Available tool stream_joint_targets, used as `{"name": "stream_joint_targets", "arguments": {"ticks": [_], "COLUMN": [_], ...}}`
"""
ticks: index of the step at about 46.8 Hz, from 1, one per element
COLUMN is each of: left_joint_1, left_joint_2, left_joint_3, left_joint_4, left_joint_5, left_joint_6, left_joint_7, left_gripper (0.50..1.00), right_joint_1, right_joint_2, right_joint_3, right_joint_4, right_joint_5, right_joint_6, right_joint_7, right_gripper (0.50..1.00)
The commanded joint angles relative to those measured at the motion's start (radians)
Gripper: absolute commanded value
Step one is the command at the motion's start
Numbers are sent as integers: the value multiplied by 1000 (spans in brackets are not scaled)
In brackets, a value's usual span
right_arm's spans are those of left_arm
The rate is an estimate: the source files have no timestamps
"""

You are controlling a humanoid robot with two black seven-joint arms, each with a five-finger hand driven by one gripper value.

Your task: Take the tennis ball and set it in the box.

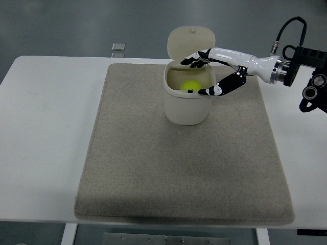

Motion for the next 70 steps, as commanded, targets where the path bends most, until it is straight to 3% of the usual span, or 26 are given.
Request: {"name": "stream_joint_targets", "arguments": {"ticks": [1, 9, 17, 22, 26, 33, 46, 55, 64, 70], "left_joint_1": [0, 0, 0, 0, 0, 0, 0, 0, 0, 0], "left_joint_2": [0, 0, 0, 0, 0, 0, 0, 0, 0, 0], "left_joint_3": [0, 0, 0, 0, 0, 0, 0, 0, 1, 0], "left_joint_4": [0, 0, 0, 0, 0, 0, 0, 0, 0, 0], "left_joint_5": [0, 0, 1, 0, 0, 1, 0, 1, 0, 0], "left_joint_6": [0, 0, 0, 0, 0, 0, 0, 0, 0, 0], "left_joint_7": [0, 0, 0, 0, 0, 0, 0, 0, 0, 0], "left_gripper": [996, 996, 996, 996, 996, 996, 996, 996, 996, 996], "right_joint_1": [7, 11, 2, -28, -64, -124, -194, -214, -213, -213], "right_joint_2": [-17, -92, -155, -166, -175, -172, -128, -92, -66, -51], "right_joint_3": [7, 29, 33, 35, 35, 33, 33, 35, 38, 41], "right_joint_4": [8, 15, 15, 9, 5, -9, -91, -150, -177, -195], "right_joint_5": [57, 154, 276, 344, 405, 525, 792, 1037, 1260, 1353], "right_joint_6": [36, 169, 234, 212, 156, 65, -9, -13, -15, -19], "right_joint_7": [1, 1, -5, -8, -11, -11, -20, -91, -224, -256], "right_gripper": [850, 850, 850, 852, 913, 913, 913, 913, 913, 911]}}
